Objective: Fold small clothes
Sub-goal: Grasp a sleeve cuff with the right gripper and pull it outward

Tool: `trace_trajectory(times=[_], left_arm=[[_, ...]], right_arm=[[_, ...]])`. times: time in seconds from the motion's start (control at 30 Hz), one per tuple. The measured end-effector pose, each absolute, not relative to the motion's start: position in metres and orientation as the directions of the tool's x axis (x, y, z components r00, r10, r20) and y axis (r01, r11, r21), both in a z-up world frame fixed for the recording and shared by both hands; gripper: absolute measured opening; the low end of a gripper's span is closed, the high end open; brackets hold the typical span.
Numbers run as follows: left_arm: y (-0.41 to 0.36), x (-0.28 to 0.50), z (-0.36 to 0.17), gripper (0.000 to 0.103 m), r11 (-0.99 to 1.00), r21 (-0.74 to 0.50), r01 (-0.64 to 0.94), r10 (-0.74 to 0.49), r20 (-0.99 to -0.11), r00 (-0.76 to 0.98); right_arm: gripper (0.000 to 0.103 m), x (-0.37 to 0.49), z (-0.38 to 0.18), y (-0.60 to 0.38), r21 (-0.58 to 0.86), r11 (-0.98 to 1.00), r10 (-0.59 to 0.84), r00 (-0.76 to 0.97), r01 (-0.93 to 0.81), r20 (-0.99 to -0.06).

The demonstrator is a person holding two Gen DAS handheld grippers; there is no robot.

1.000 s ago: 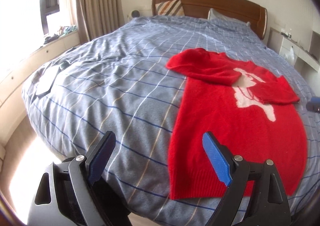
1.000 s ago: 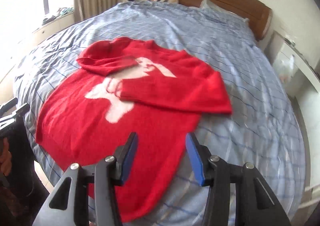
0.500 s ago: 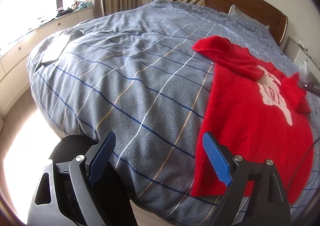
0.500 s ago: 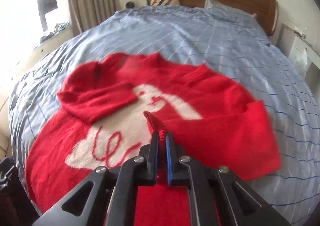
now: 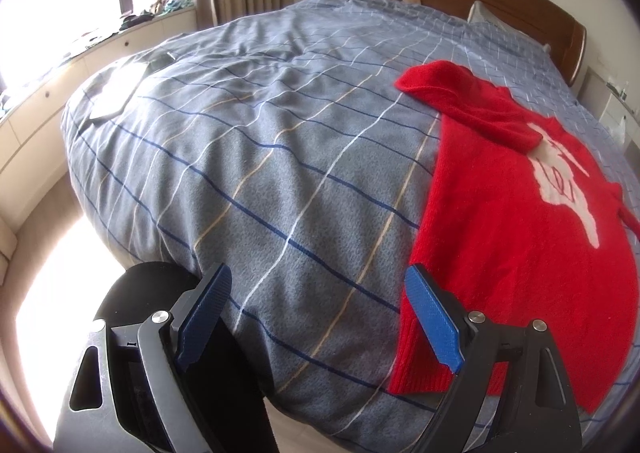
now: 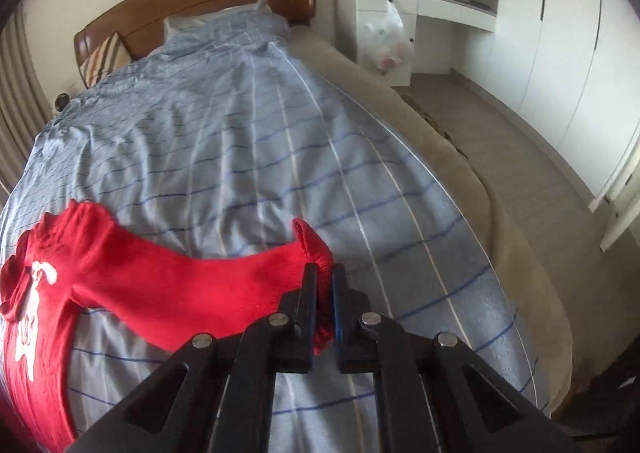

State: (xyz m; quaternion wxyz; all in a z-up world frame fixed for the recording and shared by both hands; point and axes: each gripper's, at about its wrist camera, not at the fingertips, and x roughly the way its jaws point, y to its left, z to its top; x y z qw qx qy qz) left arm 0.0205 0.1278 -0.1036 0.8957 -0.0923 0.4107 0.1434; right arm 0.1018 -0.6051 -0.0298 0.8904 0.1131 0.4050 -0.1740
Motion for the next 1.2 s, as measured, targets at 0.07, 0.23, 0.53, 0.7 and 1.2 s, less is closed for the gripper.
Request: trace_trajectory(times=[0.07, 0.23, 0.53, 0.7, 1.2], left_arm=[[0.125, 0.021, -0.104, 0.090, 0.945, -0.032, -0.325, 0.187, -0.761, 0.621], [0.121, 0.021, -0.104, 0.090, 0.951, 0.002, -0.308, 0.204, -0.754, 0.624], [0.119, 0.024, -0.108, 0.090, 0.953, 0.002, -0.302, 0.195, -0.767, 0.611], [0.118, 0.024, -0.108, 0.090, 0.955, 0.010, -0.296, 0.198, -0.765, 0.613], [0.120, 0.030, -0.095, 0.091, 0.975, 0.065, -0.214, 0.180, -0.796, 0.578]], right_arm=[[0.006, 0.090, -0.053, -0.624, 0.115, 0.889, -0.198, 0.599, 0.442, -0.776], [0.006, 0.073, -0.094, -0.647, 0.298, 0.816, -0.092, 0.621, 0.495, -0.778], [0.037, 0.062, -0.103, -0.665, 0.631, 0.644, 0.137, 0.746, 0.433, -0.652], [0.003, 0.079, -0.099, -0.649, 0.378, 0.767, -0.023, 0.611, 0.519, -0.791], [0.058, 0.021, -0.050, -0.601, 0.049, 0.883, -0.281, 0.612, 0.466, -0.739]])
